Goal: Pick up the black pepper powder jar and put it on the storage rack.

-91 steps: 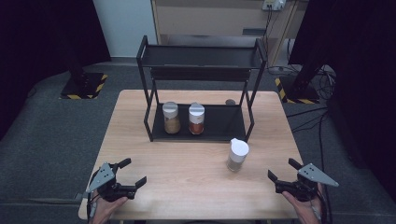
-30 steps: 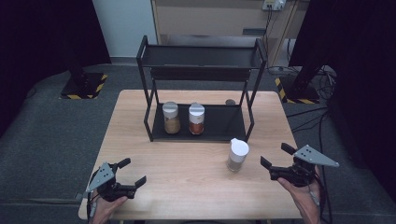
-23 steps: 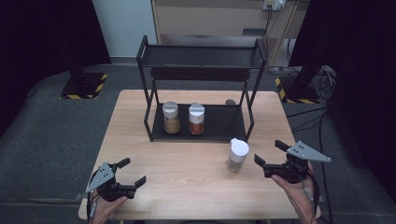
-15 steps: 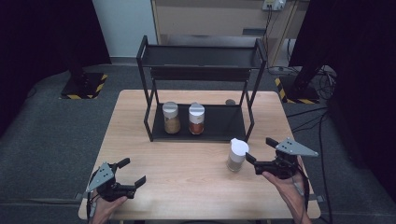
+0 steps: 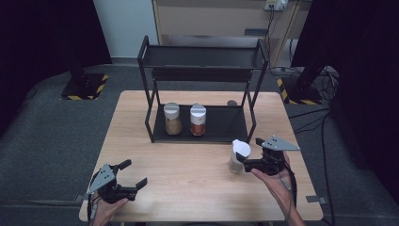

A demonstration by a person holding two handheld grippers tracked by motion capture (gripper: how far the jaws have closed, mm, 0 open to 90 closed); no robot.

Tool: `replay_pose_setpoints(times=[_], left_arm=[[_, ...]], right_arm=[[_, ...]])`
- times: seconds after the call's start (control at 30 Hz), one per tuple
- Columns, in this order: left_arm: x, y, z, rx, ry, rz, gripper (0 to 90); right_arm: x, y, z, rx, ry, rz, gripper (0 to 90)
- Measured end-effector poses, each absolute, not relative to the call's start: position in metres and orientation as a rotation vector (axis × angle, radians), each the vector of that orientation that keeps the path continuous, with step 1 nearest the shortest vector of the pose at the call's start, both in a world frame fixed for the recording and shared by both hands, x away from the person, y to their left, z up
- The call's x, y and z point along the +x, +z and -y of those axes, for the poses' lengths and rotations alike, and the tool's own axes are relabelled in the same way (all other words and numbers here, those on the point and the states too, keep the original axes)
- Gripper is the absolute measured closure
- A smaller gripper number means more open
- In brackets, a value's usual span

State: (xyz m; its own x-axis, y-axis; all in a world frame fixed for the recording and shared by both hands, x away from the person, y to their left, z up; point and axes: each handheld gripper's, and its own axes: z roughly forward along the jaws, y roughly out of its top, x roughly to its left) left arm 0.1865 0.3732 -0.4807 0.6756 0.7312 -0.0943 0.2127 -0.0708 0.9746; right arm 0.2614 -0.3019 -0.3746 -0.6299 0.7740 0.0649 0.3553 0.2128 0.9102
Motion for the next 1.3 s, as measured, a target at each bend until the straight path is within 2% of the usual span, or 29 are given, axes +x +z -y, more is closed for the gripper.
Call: replay_pose_setpoints(times=[0.23,0.63,0.87,1.3], left_arm=[[0.187,-0.481,-0.373,1.625,0.51,-0.786,1.4],[0.187,-0.481,-0.373,1.625,0.509,-0.784,1.4],[0.187,-0.481,-0.373,1.626,0.51,-0.786,1.5],[0.187,-0.48,-0.373,1.627,0.509,-0.786,1.5]], right_arm=[[0.27,-0.387,0.295,1.08,1.381,-2.108,5.0],[0.279,-0.402,0.281,1.075,1.309,-2.145,13.1],[0.274,-0.408,0.272,1.043,1.267,-2.121,30.6],[0.273,-0.407,0.272,1.051,1.265,-2.117,31.1]])
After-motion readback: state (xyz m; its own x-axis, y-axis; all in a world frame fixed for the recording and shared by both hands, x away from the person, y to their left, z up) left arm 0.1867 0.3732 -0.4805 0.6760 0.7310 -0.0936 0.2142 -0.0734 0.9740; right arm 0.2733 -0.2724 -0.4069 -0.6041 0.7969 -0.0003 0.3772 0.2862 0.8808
